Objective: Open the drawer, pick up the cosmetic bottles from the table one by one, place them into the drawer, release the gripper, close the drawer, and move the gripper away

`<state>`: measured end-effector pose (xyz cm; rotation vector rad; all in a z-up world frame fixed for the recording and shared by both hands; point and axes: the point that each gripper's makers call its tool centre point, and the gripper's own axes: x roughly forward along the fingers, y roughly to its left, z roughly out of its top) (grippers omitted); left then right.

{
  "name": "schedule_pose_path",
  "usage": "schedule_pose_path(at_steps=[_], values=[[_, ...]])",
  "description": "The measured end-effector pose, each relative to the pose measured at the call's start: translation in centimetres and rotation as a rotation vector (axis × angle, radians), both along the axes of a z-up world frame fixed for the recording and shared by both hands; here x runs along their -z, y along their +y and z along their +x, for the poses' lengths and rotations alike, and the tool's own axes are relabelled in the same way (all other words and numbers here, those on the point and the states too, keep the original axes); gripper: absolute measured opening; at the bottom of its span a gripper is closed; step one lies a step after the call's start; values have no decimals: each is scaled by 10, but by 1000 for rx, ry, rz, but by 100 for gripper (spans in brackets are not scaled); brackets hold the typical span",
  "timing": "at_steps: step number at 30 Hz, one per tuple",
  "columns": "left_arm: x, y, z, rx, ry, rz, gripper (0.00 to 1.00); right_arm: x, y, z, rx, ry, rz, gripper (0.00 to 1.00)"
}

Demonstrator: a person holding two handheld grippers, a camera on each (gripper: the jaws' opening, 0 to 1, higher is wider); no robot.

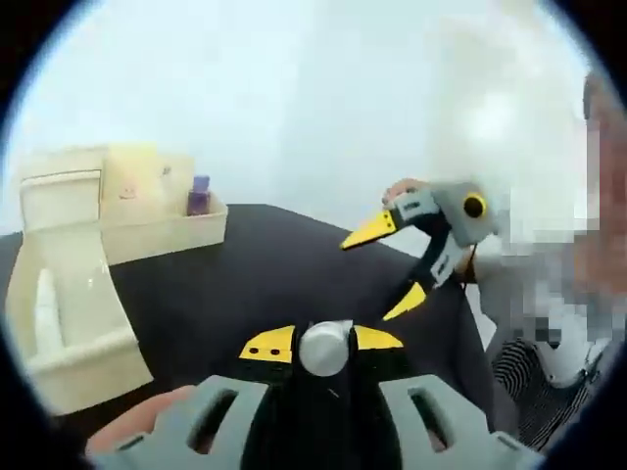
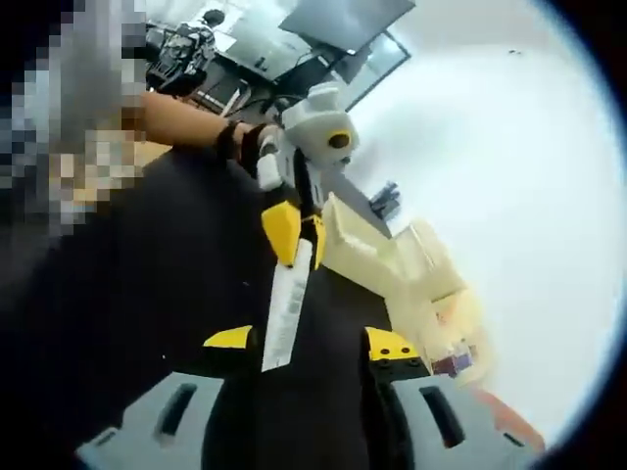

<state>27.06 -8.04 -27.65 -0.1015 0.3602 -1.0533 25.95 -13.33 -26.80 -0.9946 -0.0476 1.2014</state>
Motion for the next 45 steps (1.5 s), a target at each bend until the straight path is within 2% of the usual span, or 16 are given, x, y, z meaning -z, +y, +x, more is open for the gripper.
schedule_pose_path(at_steps=[5,9,15,20,34,36,40,45], values=[[-1,3,5,-41,21,-65,16,1,8,5,31,0,53,29],[0,5,5,-57,38,-92,16,5,14,2,21,8,90,29],[-1,6,7,-73,46,-126,16,19,16,6,38,28,77,25],[0,7,7,-76,59,-135,16,24,13,15,65,28,76,17],[2,7,9,-78,87,-159,16,44,14,16,56,58,63,14],[2,7,8,-78,88,-161,16,43,15,18,54,54,82,14],[2,7,8,-77,93,-166,16,42,16,20,55,54,104,7],[1,7,8,-77,97,-182,16,40,16,19,47,45,118,5]])
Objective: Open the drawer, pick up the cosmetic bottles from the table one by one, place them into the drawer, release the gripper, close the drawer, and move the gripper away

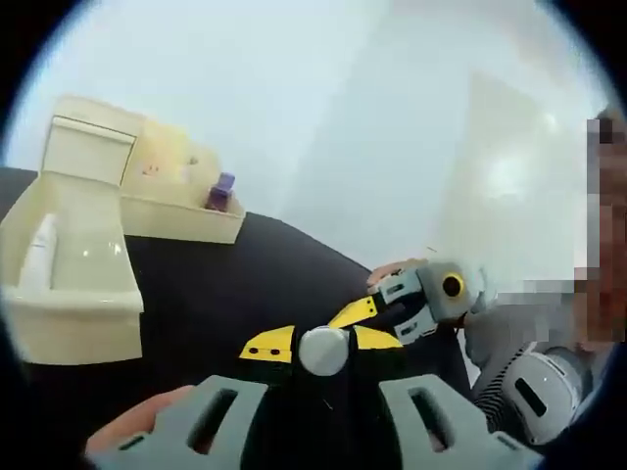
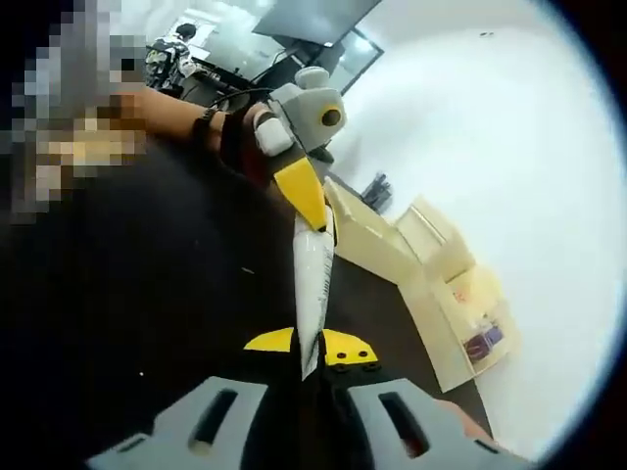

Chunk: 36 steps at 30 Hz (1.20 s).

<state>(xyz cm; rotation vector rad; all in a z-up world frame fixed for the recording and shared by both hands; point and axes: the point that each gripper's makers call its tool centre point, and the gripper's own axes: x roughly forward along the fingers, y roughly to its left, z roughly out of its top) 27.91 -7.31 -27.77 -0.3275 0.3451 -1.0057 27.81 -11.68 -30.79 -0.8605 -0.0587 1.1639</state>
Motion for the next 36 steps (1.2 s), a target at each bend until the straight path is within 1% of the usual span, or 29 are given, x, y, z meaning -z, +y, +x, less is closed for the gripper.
schedule_pose_path(at_steps=[2,4,6,7,8,10,11,12,13,14,15,16,18,20,21,24,25,26,27,28,29,31,32,34,35,36], values=[[-3,0,-1,11,-3,-23,16,-1,0,-1,-2,11,5,4],[-11,-1,-1,13,-28,-72,17,-5,1,-2,-4,13,27,3],[-19,1,1,2,-60,-114,18,-7,2,-4,0,61,53,3],[-20,3,2,-8,-60,-121,20,-8,3,-5,-5,67,58,3],[-23,5,4,-19,-68,-130,25,-6,3,-6,-8,79,54,3],[-25,8,6,-36,-60,-155,33,-8,4,-5,0,78,83,3],[-27,9,7,-41,-62,-164,37,-7,5,-6,-3,97,81,3],[-29,11,8,-50,-63,-174,38,-6,5,-7,12,151,103,3],[-30,12,9,-58,-65,-182,38,-6,6,-8,8,181,117,3],[-31,14,10,-67,-66,-187,38,-5,7,-9,14,241,134,3],[-32,16,11,-80,-69,-192,38,-7,7,-6,26,266,160,3],[-34,18,12,-93,-75,-196,38,-9,7,-5,34,308,186,3],[-37,22,15,-119,-87,-206,38,-12,8,-2,55,407,250,3],[-41,27,17,-137,-94,-221,38,-13,8,-2,73,524,311,3],[-42,29,18,-148,-96,-229,38,-15,9,-1,72,567,346,3],[-48,33,19,-179,-115,-237,38,-18,10,0,67,602,392,3],[-50,33,19,-183,-135,-234,38,-21,10,2,78,611,412,3],[-55,33,18,-185,-162,-230,39,-22,10,0,72,611,414,3],[-59,34,18,-205,-186,-230,40,-24,10,-1,70,623,427,3],[-62,36,19,-238,-203,-236,41,-28,11,-1,71,623,451,3],[-62,37,19,-263,-194,-252,42,-31,11,-2,66,611,458,3],[-64,36,12,-277,-197,-282,43,-36,10,-3,68,587,480,3],[-68,35,9,-293,-173,-328,45,-39,10,-3,73,573,494,3],[-75,37,4,-337,-126,-453,47,-42,9,-4,76,558,516,3],[-71,42,6,-390,-75,-487,47,-45,9,-4,78,540,531,3],[-70,45,7,-438,-65,-516,47,-47,9,-4,78,523,543,3]])
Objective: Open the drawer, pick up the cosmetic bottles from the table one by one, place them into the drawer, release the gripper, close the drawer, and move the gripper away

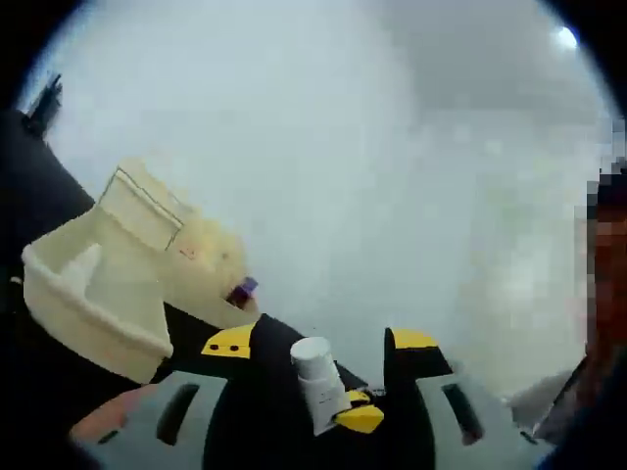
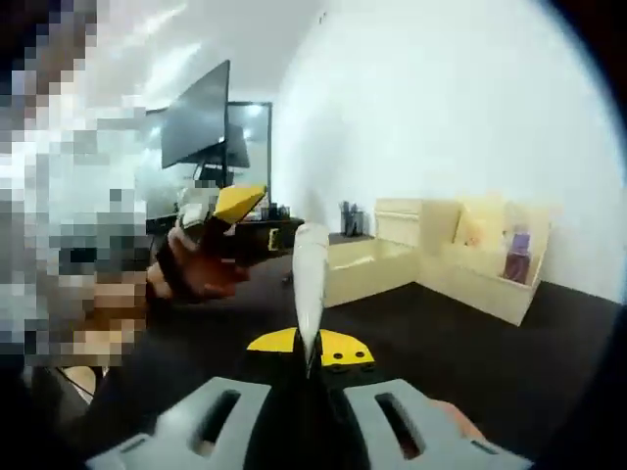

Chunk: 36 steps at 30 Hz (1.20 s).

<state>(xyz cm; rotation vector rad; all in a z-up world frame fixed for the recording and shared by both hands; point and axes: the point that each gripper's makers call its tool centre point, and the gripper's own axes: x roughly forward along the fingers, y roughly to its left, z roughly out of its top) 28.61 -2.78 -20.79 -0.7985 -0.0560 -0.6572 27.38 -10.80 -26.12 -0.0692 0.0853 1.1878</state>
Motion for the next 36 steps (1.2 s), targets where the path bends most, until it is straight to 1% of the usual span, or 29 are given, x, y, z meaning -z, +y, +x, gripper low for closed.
schedule_pose_path(at_steps=[1,2,4,5,6,7,8,9,10,11,12,13,14,15,16,17,18,20,21,22,23,24,26,27,28,29,32,35,36], values=[[1,3,1,-44,-1,-17,47,-1,0,-1,5,-10,7,3],[6,3,2,-74,30,-17,47,-3,0,-1,10,-21,17,3],[9,10,6,-135,38,18,47,-6,-1,-1,24,-28,35,3],[14,10,8,-173,55,45,47,-7,-1,0,33,-33,45,3],[14,2,7,-163,53,41,47,-8,-2,2,43,-38,48,3],[15,-1,7,-161,56,41,47,-8,-3,3,53,-44,48,3],[12,-10,3,-112,51,9,48,-9,-4,5,65,-50,48,3],[9,-17,1,-77,48,-42,51,-10,-6,8,84,-59,51,3],[9,-22,2,-59,65,-73,56,-9,-8,10,93,-62,43,3],[11,-25,4,-57,71,-75,60,-9,-9,12,106,-76,42,3],[14,-29,6,-51,91,-74,62,-9,-10,14,113,-92,36,3],[14,-27,10,-53,105,-82,61,-8,-11,15,115,-97,33,3],[18,-30,13,-49,134,-97,59,-8,-11,15,118,-103,25,3],[24,-33,15,-52,173,-93,58,-7,-11,15,126,-110,22,3],[26,-33,17,-54,184,-90,57,-7,-11,15,129,-110,18,3],[27,-36,18,-50,192,-105,55,-7,-11,15,130,-109,15,3],[31,-38,19,-39,222,-126,51,-7,-11,15,134,-116,11,3],[38,-46,19,7,280,-165,45,-5,-11,14,130,-123,2,3],[40,-49,20,12,287,-163,44,-5,-11,13,131,-127,1,3],[40,-48,21,-1,288,-160,42,-4,-10,12,133,-133,-8,3],[39,-44,22,-32,280,-161,39,-4,-11,12,139,-146,-13,3],[38,-43,21,-34,283,-192,35,-4,-10,11,138,-160,-19,3],[36,-48,20,-11,286,-222,35,-5,-11,11,146,-180,-24,3],[36,-49,20,-2,299,-258,35,-5,-11,10,149,-190,-30,3],[37,-52,20,4,297,-264,35,-5,-11,10,151,-204,-32,3],[39,-55,20,11,300,-254,35,-6,-11,10,154,-218,-40,3],[40,-57,17,4,303,-232,30,-4,-11,10,154,-229,-54,3],[42,-55,18,8,321,-280,30,-4,-11,10,157,-242,-57,3],[42,-55,18,7,320,-280,29,-4,-11,9,158,-246,-59,3]])
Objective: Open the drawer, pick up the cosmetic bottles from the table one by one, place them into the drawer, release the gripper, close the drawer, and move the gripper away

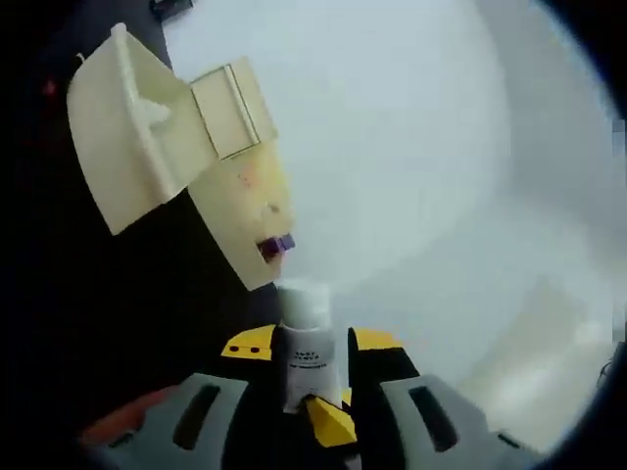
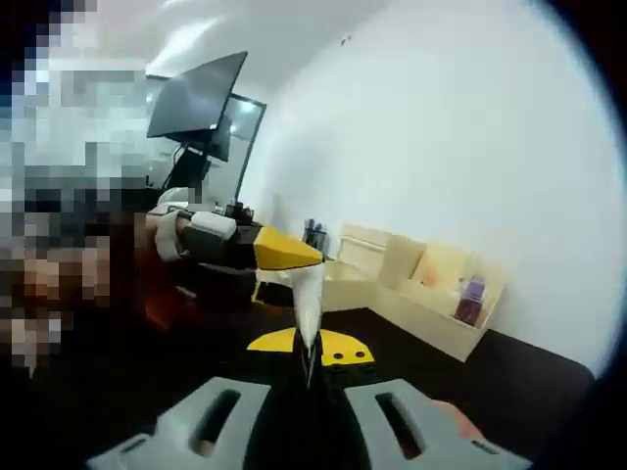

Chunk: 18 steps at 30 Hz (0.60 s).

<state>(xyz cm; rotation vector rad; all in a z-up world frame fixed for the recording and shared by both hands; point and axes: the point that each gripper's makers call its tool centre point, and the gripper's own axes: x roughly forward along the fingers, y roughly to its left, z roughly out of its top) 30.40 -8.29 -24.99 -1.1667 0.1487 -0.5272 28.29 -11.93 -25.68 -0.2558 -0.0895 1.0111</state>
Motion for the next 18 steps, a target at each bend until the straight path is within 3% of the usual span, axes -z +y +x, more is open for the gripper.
schedule_pose_path(at_steps=[15,18], values=[[-3,4,1,-37,-40,94,23,4,3,1,-12,-48,-14,5],[-7,9,1,-50,-55,123,23,8,6,-2,-32,-51,-28,11]])
